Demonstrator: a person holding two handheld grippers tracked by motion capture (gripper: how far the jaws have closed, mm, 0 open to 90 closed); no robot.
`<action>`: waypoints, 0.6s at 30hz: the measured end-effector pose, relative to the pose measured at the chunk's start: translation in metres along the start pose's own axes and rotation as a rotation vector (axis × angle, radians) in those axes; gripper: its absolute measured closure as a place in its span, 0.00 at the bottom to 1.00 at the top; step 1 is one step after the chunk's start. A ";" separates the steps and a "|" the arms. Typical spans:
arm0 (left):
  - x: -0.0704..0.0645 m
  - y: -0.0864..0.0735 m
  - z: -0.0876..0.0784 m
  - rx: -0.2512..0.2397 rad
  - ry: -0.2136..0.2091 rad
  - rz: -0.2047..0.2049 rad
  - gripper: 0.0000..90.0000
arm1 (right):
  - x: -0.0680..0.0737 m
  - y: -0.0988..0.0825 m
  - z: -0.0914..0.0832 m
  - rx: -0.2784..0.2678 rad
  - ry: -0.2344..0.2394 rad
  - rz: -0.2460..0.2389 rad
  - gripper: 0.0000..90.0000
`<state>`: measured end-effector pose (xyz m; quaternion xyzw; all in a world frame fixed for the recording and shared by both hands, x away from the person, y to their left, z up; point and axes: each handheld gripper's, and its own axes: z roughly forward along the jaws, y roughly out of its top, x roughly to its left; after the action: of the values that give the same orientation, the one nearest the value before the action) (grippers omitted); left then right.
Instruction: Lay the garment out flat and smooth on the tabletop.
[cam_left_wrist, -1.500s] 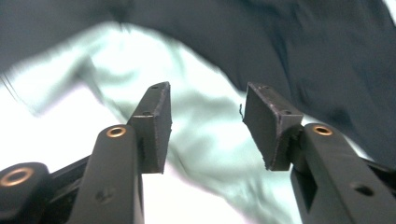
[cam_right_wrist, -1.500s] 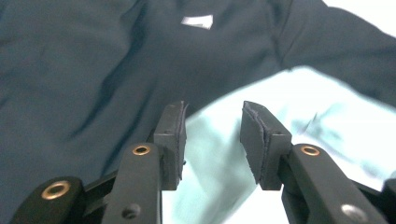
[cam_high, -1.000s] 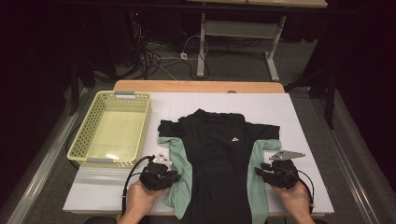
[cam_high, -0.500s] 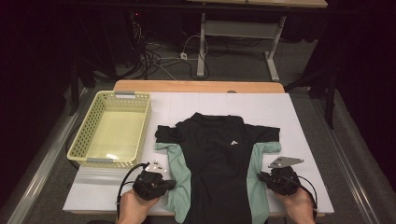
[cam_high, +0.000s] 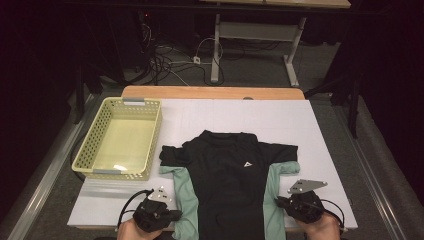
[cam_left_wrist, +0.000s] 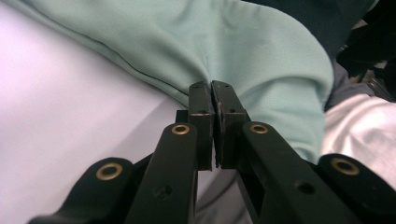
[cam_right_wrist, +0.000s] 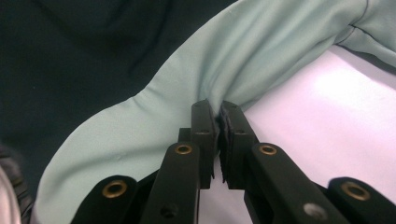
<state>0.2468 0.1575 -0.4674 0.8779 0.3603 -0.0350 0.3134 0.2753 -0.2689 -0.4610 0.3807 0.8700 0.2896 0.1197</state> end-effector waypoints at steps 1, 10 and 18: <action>-0.001 -0.002 -0.001 0.000 -0.001 0.002 0.95 | 0.002 -0.001 -0.001 0.002 0.005 -0.001 0.95; -0.010 -0.011 -0.003 0.030 -0.030 0.010 0.95 | 0.008 -0.006 -0.009 -0.017 0.040 -0.012 0.93; -0.010 -0.008 -0.007 -0.036 0.029 0.003 0.82 | -0.015 0.016 -0.013 -0.149 -0.001 0.060 0.75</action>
<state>0.2331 0.1603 -0.4629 0.8730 0.3642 -0.0155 0.3239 0.2895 -0.2767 -0.4410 0.3968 0.8342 0.3568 0.1394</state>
